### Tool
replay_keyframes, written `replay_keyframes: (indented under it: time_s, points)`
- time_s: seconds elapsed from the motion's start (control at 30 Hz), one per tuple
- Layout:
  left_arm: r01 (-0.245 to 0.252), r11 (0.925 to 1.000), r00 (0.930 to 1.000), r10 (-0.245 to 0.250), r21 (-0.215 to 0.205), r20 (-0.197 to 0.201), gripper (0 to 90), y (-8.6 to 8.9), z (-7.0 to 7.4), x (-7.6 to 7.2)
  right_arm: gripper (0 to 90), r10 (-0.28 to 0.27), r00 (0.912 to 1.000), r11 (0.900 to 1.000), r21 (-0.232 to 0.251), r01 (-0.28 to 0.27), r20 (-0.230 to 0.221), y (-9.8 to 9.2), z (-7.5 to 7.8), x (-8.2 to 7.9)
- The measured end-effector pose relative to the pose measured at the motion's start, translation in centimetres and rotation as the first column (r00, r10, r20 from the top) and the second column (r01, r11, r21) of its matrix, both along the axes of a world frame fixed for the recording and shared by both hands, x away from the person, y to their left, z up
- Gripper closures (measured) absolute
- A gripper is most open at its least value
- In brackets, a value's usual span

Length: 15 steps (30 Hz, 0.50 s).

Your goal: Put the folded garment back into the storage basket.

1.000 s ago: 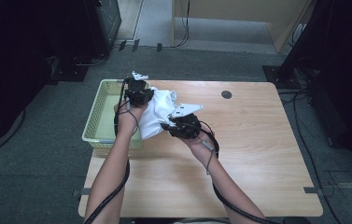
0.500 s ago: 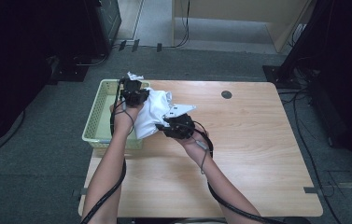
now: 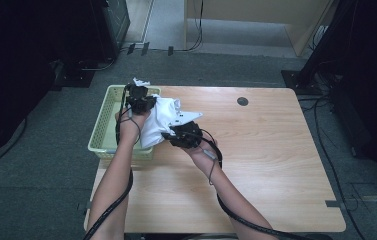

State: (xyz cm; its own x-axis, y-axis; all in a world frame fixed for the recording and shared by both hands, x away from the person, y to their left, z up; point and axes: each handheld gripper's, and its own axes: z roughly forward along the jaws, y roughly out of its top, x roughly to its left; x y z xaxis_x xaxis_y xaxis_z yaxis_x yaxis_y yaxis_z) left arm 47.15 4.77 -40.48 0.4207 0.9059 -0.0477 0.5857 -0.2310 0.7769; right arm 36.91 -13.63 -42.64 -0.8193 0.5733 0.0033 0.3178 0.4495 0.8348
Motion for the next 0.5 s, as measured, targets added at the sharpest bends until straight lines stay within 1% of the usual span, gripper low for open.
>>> replay_keyframes:
  time_s: [0.03,0.13,0.3,0.5]
  points:
    - [0.002,1.0,1.0,-0.002,0.005,0.002,82.7,0.1,0.0,0.1,71.8,0.003,1.0,1.0,-0.003,-0.003,0.0,0.1,0.0,0.1]
    - [-0.001,1.0,1.0,0.001,-0.001,0.003,82.7,0.3,0.0,0.2,71.8,0.003,1.0,1.0,-0.008,-0.003,0.004,0.4,0.0,0.2]
    - [0.002,0.9999,1.0,-0.002,0.01,0.005,82.7,0.6,-0.2,0.5,71.8,0.001,1.0,1.0,0.003,-0.001,-0.001,0.5,-0.1,0.5]
    - [-0.003,0.9999,1.0,0.003,0.01,-0.001,82.7,1.1,-0.7,0.8,71.7,0.001,0.9999,1.0,0.007,-0.001,-0.011,0.8,-0.7,0.9]
